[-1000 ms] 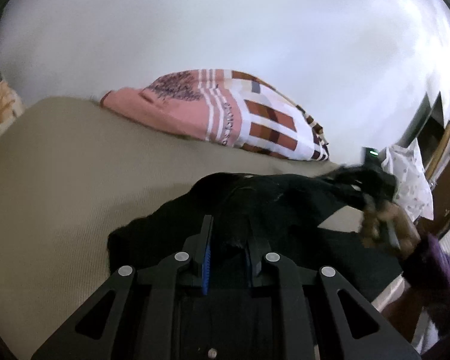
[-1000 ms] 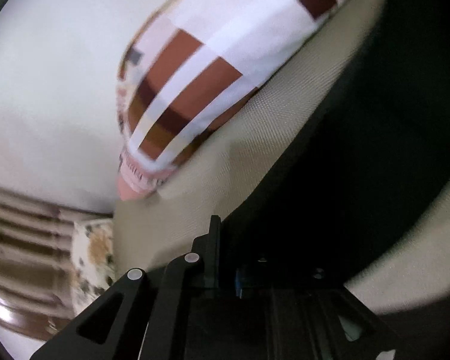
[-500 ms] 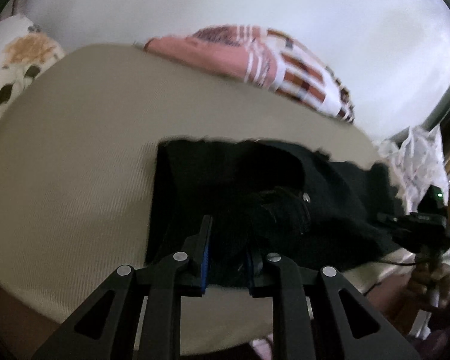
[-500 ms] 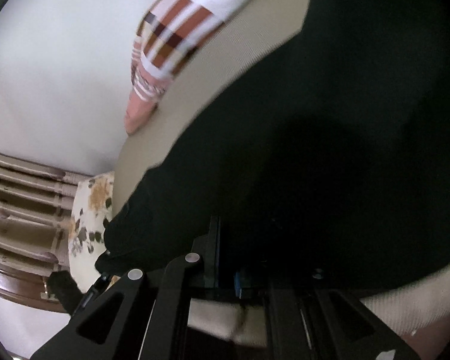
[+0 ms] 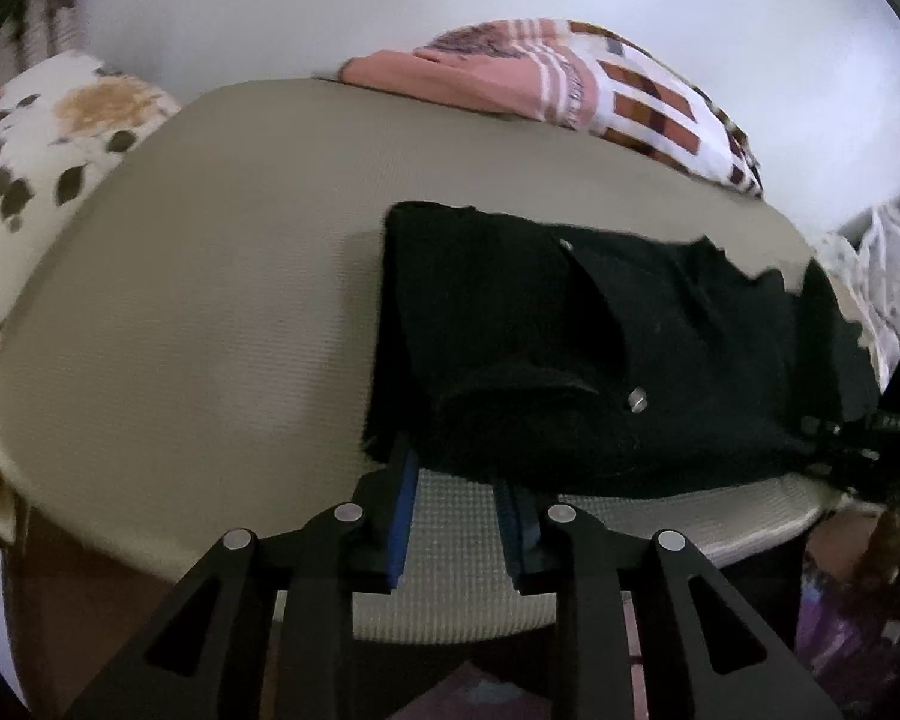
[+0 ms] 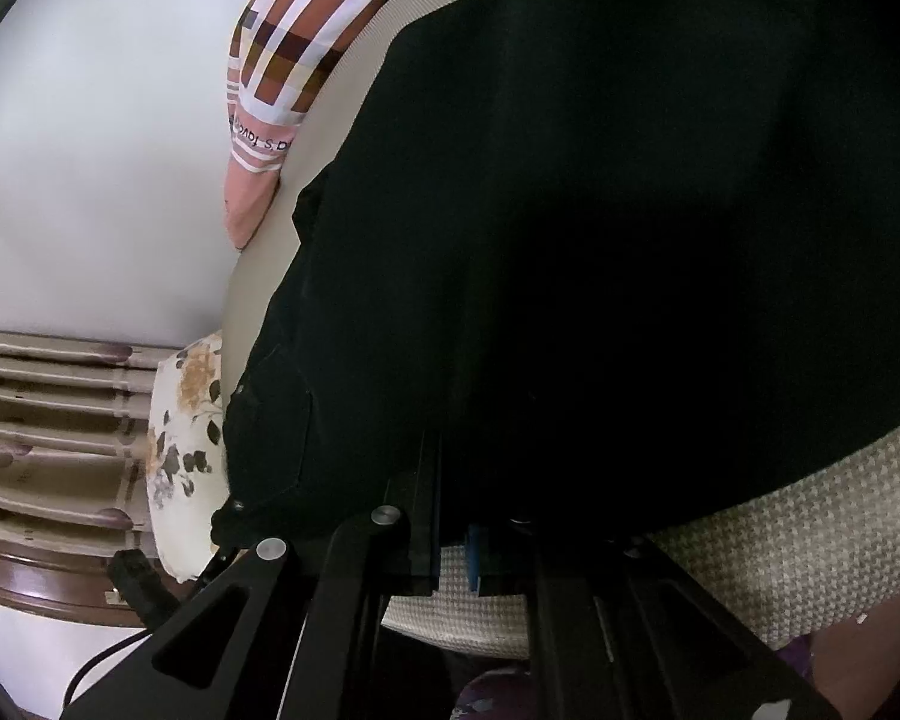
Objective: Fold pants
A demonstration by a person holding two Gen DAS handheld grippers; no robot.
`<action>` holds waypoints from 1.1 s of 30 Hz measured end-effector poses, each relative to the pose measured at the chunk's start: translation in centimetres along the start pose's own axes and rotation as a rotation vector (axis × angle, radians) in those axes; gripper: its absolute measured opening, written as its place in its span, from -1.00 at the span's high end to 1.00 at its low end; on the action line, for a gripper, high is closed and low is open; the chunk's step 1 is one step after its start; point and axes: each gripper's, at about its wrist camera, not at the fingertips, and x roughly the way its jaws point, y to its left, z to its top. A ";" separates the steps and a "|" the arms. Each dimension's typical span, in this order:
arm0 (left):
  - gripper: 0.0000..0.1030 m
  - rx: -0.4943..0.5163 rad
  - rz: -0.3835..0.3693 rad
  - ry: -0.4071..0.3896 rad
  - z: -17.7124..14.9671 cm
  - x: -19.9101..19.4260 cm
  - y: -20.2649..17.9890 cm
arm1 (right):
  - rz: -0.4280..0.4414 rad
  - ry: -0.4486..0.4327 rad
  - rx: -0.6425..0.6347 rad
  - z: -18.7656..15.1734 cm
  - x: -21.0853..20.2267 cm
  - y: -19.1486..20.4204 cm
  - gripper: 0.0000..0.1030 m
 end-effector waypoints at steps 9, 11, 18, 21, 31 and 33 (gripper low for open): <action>-0.66 -0.005 -0.034 -0.187 2.7 -2.8 -3.7 | 0.065 -0.005 -0.018 -0.1 -0.2 -0.6 0.82; -0.66 0.004 -0.062 -0.151 3.2 -0.5 -4.5 | 0.107 -0.016 -0.019 -0.1 -0.4 -1.1 0.81; -0.65 -0.098 -0.085 0.017 1.5 4.9 -3.3 | 0.219 -0.129 -0.016 3.3 -3.6 -3.3 0.78; -0.65 -0.080 -0.064 0.019 1.3 4.8 -3.8 | 0.272 -0.216 0.012 6.8 -5.8 -4.5 0.71; -0.65 -0.009 -0.009 0.039 0.9 5.3 -4.4 | 0.443 -0.582 0.257 15.0 -15.8 -11.3 0.13; -0.65 -0.003 -0.002 0.043 1.0 5.4 -4.6 | 0.451 -0.624 0.296 15.8 -16.9 -12.9 0.13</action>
